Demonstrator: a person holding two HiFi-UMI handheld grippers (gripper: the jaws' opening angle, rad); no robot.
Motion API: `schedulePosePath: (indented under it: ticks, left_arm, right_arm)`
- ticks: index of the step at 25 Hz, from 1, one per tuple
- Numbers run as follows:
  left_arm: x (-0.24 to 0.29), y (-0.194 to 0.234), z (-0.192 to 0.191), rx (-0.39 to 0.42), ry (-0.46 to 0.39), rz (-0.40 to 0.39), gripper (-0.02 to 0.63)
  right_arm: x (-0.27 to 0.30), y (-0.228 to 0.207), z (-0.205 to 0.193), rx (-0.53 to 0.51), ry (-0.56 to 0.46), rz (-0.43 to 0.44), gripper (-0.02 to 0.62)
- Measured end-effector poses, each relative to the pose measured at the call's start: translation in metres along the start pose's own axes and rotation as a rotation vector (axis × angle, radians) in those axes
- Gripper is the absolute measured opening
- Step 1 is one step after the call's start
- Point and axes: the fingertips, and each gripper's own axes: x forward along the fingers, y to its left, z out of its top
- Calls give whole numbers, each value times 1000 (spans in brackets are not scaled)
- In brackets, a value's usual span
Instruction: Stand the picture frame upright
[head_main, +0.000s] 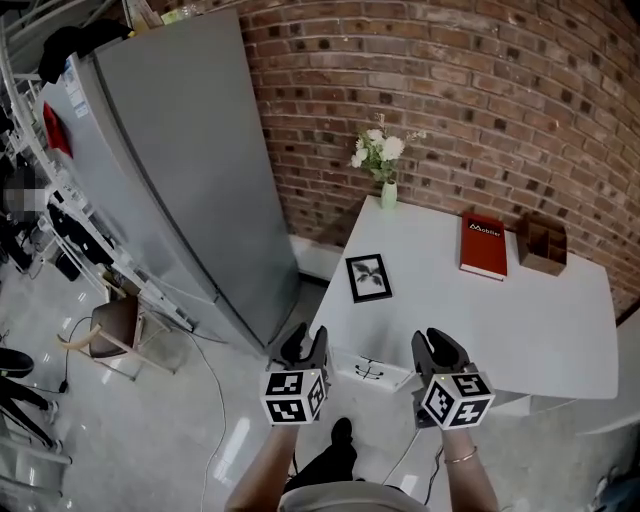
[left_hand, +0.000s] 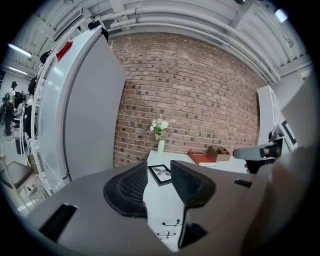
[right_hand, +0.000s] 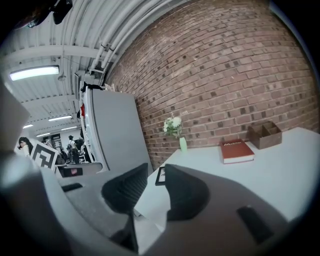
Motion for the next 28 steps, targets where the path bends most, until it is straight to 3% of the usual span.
schedulePosePath:
  ticks: [10,18,28]
  left_arm:
    - [84,40,29,19,15,-31,138]
    - [125,43,31,17,28,-49,138]
    - [162,45,41,15,35,-22,137]
  right_arm:
    - [90,-15,27,-6,24,-37,92]
    - [125,-31,32,-12,37,-49,92]
    - [172,-46,43,-44,67,9,92]
